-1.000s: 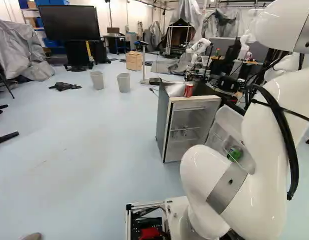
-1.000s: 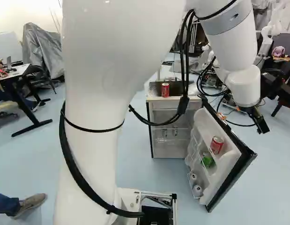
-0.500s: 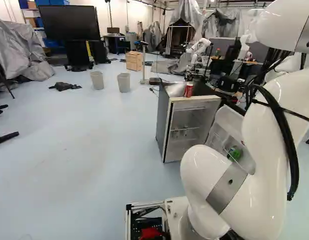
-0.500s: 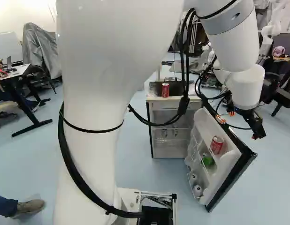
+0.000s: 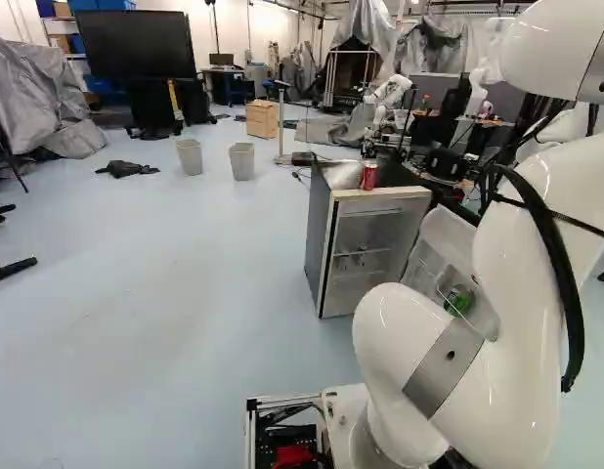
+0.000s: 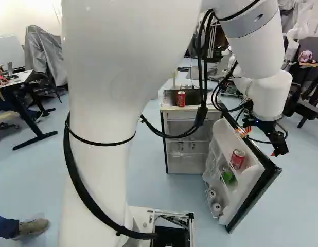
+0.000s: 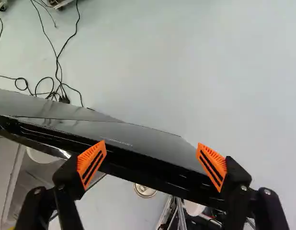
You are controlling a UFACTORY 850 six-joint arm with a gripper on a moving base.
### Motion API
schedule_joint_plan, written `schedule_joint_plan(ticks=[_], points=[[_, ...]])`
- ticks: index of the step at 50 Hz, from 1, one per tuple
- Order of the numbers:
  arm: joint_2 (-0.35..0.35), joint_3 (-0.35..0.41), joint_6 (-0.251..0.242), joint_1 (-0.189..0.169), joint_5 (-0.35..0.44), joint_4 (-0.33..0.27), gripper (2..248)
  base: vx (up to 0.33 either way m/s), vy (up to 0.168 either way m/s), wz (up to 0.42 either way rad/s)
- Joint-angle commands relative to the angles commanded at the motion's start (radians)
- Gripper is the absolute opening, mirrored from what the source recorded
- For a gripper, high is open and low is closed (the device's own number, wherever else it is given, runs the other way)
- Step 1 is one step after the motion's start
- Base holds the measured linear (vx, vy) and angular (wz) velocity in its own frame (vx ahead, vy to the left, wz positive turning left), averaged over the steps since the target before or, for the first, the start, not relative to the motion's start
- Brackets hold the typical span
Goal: Grab a drink from the fridge
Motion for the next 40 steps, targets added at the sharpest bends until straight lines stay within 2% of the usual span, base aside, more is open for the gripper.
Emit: schedule_joint_plan(ticks=[17, 40], points=[[0.003, 0.003, 0.0, 0.0, 0.0, 0.0, 247, 0.0, 0.0, 0.0], [0.034, 0.045, 0.0, 0.0, 0.0, 0.0, 247, 0.0, 0.0, 0.0]])
